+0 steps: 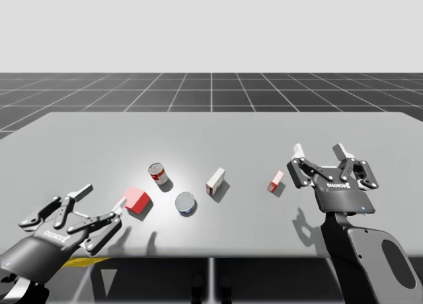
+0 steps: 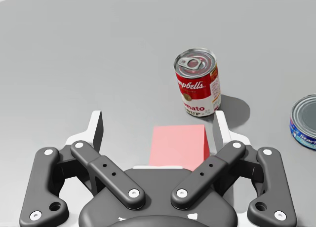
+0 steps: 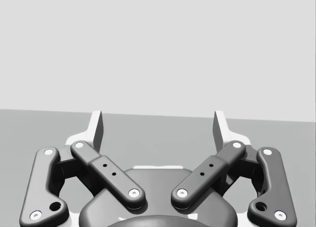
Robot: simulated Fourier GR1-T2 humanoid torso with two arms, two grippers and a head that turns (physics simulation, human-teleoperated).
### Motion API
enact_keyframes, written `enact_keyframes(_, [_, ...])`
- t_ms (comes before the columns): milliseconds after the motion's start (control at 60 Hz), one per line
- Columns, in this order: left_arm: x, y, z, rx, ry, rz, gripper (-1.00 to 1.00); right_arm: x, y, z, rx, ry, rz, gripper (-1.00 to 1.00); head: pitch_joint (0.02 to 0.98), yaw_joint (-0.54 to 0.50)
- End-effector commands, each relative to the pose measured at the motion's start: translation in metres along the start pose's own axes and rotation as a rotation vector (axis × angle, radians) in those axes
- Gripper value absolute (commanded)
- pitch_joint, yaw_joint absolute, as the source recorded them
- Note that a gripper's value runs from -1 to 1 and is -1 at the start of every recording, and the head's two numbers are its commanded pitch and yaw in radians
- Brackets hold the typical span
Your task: Find the red cube and pick it up.
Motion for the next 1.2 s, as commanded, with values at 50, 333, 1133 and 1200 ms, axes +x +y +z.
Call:
enact_keyframes(50, [-0.033, 0.004, 0.004, -0.068, 0.032, 0.049, -1.0, 0.0, -0.001, 0.0, -0.002, -0.002, 0.002, -1.0, 0.875, 0.46])
enact_keyframes(333, [-0.065, 0.004, -0.021, -0.081, 0.069, 0.106, -1.0, -0.001, -0.001, 0.0, -0.003, -0.005, 0.009, -1.0, 0.877, 0.46])
enact_keyframes(1133, [-0.093, -0.002, -0.081, -0.082, 0.175, 0.152, -0.85, 0.0, -0.001, 0.0, -0.008, -0.013, 0.021, -1.0, 0.874, 0.44])
enact_keyframes(1200, [-0.094, -0.003, -0.079, -0.088, 0.174, 0.153, 0.99, 0.0, -0.001, 0.0, -0.008, -0.013, 0.021, -1.0, 0.869, 0.44])
